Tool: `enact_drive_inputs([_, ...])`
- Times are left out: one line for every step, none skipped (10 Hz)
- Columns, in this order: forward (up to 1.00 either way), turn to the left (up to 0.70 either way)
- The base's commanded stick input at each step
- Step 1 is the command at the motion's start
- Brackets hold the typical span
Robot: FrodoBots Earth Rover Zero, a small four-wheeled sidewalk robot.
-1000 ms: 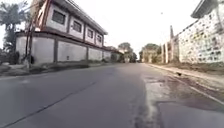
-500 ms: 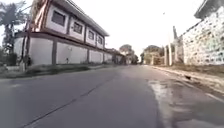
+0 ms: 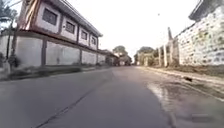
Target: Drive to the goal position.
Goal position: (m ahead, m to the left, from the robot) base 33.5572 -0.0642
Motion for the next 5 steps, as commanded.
enact_drive_inputs([1.0, 0.0])
enact_drive_inputs([1.0, 0.0])
enact_drive_inputs([1.0, 0.0])
enact_drive_inputs([1.0, 0.0])
enact_drive_inputs([1.0, 0.0])
